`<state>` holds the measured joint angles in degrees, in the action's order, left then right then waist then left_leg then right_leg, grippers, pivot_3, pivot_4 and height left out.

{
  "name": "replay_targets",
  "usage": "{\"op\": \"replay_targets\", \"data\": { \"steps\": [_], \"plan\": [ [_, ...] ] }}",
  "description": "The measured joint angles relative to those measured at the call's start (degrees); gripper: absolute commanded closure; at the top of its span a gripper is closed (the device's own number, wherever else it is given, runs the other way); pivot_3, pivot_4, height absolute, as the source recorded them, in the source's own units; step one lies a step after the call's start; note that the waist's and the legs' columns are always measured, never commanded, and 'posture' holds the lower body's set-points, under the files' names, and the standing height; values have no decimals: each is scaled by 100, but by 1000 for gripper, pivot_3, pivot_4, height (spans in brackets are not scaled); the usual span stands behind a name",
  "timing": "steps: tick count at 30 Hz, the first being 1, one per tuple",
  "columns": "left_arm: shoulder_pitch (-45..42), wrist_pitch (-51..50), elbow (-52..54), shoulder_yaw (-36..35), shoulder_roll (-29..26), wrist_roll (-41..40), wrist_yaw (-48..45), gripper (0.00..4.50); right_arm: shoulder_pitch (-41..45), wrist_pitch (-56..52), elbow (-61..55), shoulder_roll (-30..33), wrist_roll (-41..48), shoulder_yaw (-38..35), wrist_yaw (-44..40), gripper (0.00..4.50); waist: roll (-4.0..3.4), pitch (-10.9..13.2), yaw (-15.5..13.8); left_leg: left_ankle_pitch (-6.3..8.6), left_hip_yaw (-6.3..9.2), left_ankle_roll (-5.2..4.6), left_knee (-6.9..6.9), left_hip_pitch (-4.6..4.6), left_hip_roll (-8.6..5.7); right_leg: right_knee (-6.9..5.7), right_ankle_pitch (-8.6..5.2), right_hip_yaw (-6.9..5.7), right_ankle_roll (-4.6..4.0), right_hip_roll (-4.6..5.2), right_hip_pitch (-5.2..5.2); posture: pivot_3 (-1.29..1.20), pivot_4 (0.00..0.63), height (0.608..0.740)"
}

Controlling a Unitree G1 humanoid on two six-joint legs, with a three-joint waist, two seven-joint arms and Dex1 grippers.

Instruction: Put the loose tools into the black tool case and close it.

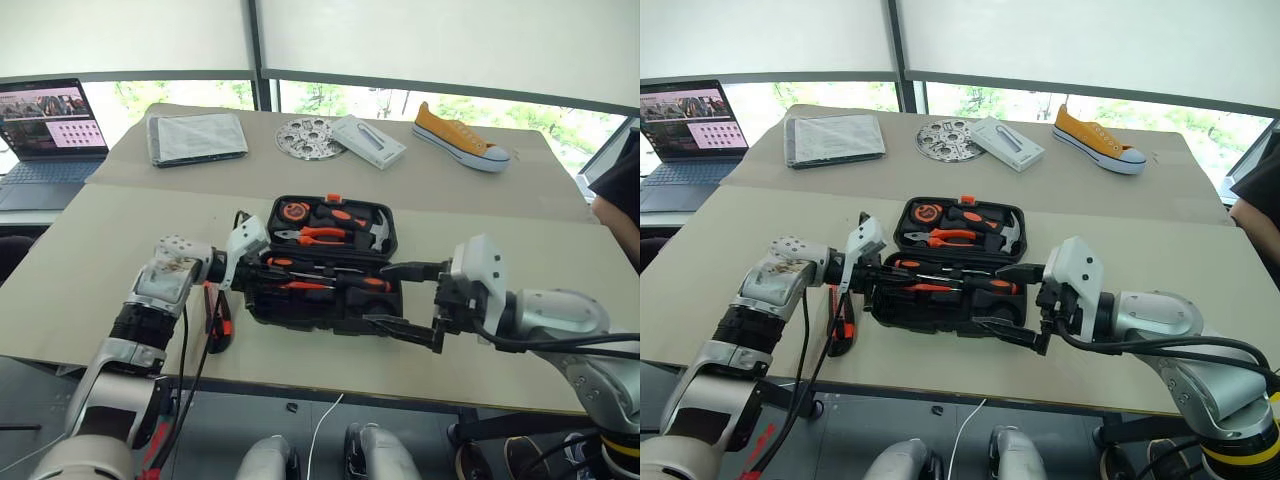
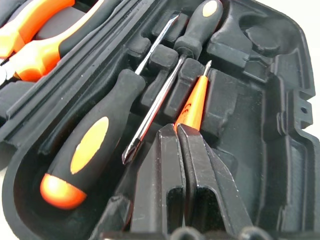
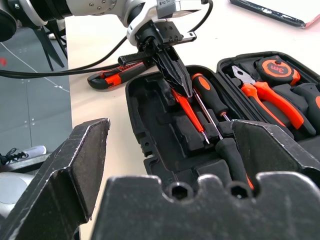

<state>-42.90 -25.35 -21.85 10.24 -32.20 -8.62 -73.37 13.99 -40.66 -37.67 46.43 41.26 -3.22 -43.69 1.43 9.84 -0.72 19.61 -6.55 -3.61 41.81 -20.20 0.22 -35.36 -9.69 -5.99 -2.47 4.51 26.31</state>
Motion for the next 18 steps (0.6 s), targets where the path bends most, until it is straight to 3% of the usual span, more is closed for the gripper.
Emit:
{"op": "replay_targets", "data": {
  "steps": [8,18],
  "plan": [
    [404,403,543,206,-204,81,-17,4395,1,-2,10,-27,5,8,23,0,-3,-4,6,0,-1,1,0,8,3,-2,0,4,-1,0,-4,0,150,733],
    [483,661,473,273,-143,140,146,4395,1,-4,8,-83,11,24,38,0,-8,-26,-2,0,-1,0,1,23,3,-11,-3,13,6,5,-12,0,150,733]
  ]
}}
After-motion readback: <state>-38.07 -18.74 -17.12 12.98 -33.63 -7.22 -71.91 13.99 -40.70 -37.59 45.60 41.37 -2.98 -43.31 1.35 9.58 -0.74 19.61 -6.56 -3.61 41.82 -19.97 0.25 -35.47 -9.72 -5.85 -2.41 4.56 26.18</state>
